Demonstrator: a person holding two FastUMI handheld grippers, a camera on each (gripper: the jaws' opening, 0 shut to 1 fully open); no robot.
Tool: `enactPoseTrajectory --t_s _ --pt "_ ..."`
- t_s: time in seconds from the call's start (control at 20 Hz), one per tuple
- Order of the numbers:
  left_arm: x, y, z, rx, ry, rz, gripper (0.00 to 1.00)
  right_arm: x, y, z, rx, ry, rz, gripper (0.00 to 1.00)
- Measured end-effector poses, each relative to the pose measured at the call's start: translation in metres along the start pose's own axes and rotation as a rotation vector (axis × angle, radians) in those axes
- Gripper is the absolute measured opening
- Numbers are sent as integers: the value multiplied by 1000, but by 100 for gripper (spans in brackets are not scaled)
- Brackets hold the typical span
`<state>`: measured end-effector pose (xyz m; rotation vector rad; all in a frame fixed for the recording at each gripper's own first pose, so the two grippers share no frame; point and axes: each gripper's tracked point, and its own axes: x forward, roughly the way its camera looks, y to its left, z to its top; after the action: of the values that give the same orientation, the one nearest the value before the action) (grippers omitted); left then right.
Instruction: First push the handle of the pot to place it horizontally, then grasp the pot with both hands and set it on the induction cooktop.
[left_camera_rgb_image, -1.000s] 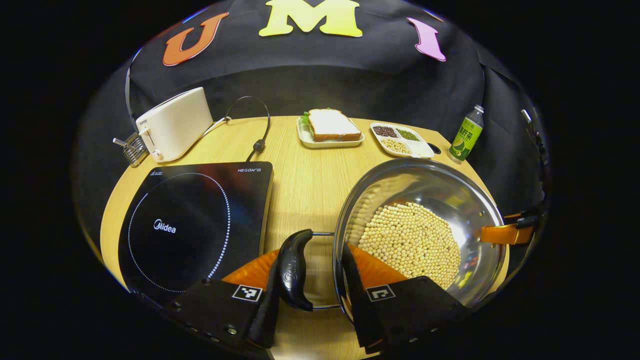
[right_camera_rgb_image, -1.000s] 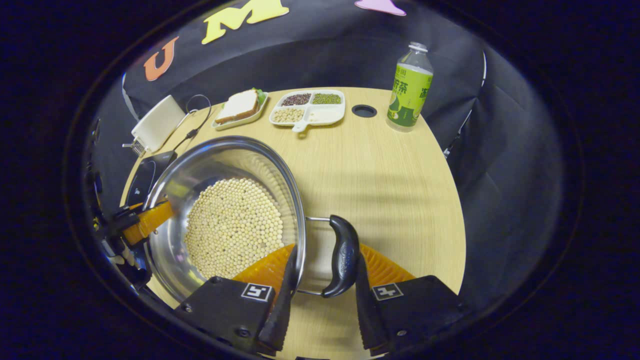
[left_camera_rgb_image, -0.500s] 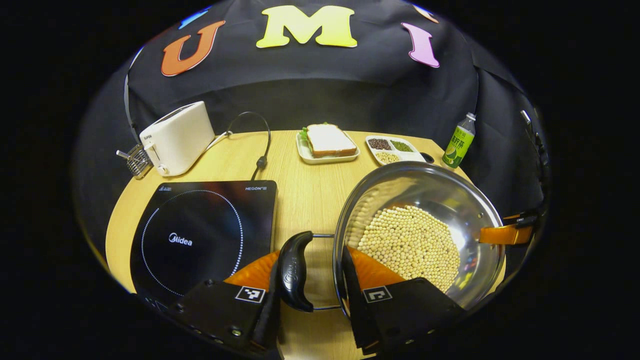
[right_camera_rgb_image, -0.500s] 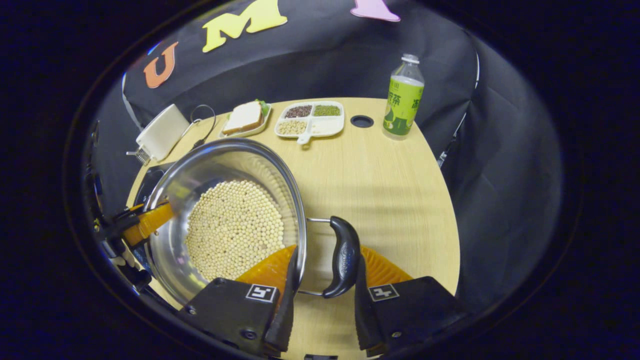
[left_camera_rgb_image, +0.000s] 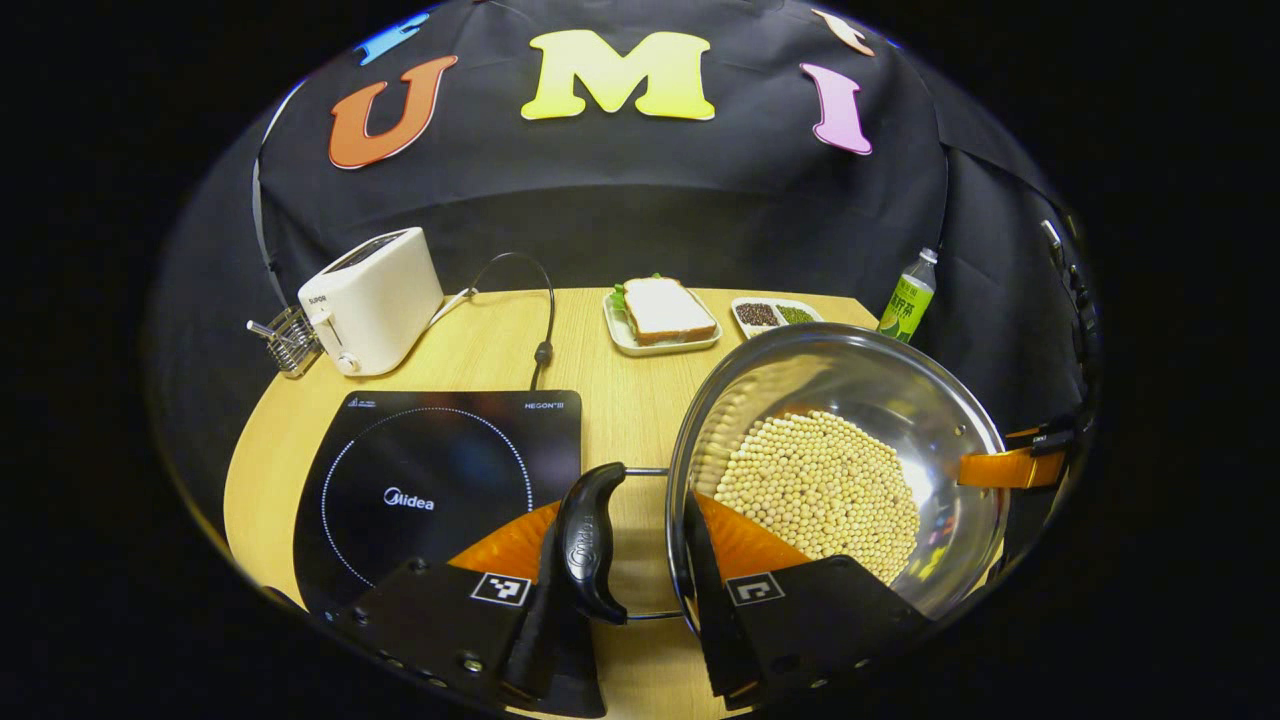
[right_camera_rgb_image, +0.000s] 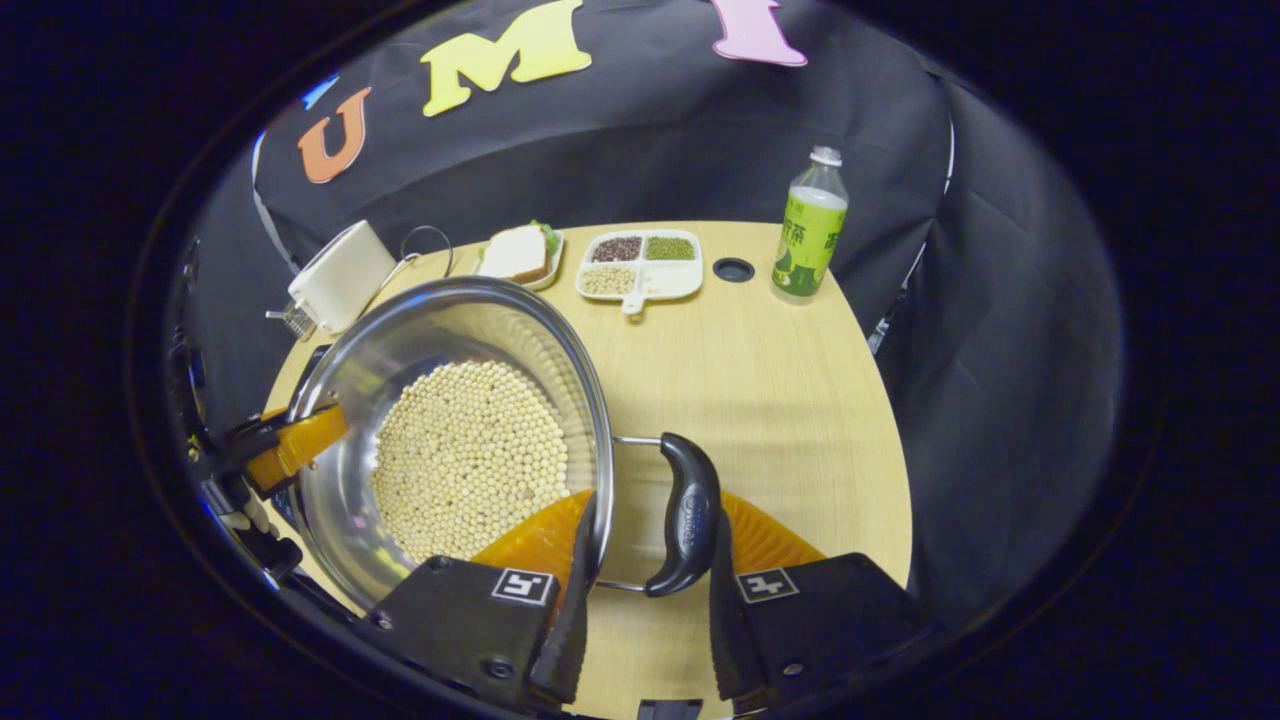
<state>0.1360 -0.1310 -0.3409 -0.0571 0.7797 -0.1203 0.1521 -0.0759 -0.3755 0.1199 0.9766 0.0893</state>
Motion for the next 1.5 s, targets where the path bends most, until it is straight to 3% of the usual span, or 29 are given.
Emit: enactPoseTrajectory --t_s 0.75,1.5 --pt "-53 103 12 -19 -60 42 56 -26 119 13 -44 -54 37 51" --pt "-46 248 0 -11 -34 89 56 19 266 8 -35 -12 79 51"
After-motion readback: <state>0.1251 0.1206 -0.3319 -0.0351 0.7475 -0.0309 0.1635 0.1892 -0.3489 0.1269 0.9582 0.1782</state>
